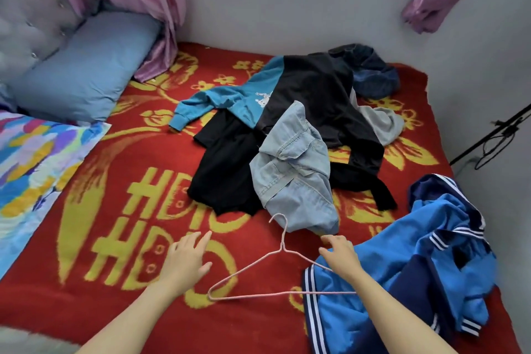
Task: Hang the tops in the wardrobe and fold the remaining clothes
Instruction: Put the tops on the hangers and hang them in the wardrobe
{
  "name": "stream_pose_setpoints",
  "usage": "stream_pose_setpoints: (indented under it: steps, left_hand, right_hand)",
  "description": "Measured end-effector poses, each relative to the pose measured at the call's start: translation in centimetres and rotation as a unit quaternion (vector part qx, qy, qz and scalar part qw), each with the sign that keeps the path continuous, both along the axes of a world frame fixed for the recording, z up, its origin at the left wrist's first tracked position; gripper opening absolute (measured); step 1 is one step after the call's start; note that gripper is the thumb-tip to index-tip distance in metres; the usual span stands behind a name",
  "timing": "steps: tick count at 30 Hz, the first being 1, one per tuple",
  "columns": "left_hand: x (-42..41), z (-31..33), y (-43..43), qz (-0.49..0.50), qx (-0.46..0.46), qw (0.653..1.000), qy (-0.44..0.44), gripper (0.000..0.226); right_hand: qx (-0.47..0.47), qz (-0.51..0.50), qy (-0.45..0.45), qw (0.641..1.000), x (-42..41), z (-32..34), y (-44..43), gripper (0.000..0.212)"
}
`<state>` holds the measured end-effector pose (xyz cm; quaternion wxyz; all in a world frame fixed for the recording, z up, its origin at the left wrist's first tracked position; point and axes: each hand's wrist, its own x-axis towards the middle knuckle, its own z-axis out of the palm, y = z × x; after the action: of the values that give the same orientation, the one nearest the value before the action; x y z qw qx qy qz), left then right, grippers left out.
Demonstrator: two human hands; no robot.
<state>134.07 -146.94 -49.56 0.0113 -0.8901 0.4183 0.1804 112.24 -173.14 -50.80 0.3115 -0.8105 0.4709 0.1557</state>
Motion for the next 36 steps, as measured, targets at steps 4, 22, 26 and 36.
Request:
stream_pose_setpoints:
  steps: [4, 22, 26, 36]
  left_hand:
    - [4.7, 0.1, 2.0, 0.01, 0.021, 1.0, -0.013, 0.065]
    - [22.2, -4.3, 9.1, 0.11, 0.013, 0.99, 0.088, 0.057]
    - [23.8, -7.8, 8.7, 0.138, 0.007, 0.985, 0.104, 0.056]
    - [24.6, -16.5, 8.9, 0.187, 0.03, 0.969, 0.161, 0.056]
  right_hand:
    - [-0.021, 0.03, -0.021, 0.999, 6.0, 1.2, 2.7, 0.039]
    - [-0.047, 0.15, 0.069, 0.985, 28.2, -4.4, 12.5, 0.048]
    - [-0.071, 0.161, 0.098, 0.979, 30.8, -10.0, 10.4, 0.045]
    - [-0.153, 0.222, 0.175, 0.947, 31.9, -20.4, 4.9, 0.084]
